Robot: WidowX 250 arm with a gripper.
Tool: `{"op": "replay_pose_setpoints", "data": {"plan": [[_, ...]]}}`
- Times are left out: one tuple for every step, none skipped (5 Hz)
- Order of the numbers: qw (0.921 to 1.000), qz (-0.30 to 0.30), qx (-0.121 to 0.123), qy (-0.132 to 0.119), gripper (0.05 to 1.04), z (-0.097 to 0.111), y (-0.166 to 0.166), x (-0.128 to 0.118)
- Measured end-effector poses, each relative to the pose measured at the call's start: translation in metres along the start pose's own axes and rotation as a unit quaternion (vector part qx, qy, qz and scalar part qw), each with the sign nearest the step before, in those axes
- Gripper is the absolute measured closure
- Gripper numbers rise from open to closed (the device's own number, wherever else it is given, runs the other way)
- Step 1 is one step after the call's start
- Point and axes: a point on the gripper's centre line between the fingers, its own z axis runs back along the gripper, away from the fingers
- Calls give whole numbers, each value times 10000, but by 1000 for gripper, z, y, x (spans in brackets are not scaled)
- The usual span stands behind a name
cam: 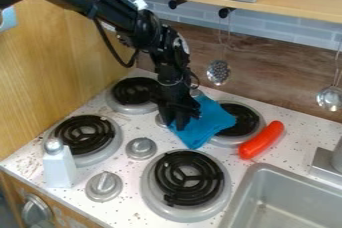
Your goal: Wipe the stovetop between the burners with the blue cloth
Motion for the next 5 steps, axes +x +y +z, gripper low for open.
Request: {"op": "replay_pose_setpoints", "data": {"plan": [[10000, -35, 14, 88, 900, -4, 0, -7], [9998, -32, 48, 195, 998, -9, 2, -17], [9996, -42, 154, 214, 1006, 2, 10, -28], [9994, 46, 194, 292, 1006, 13, 17, -47], [9989, 97, 223, 393, 1006, 30, 21, -70]]}}
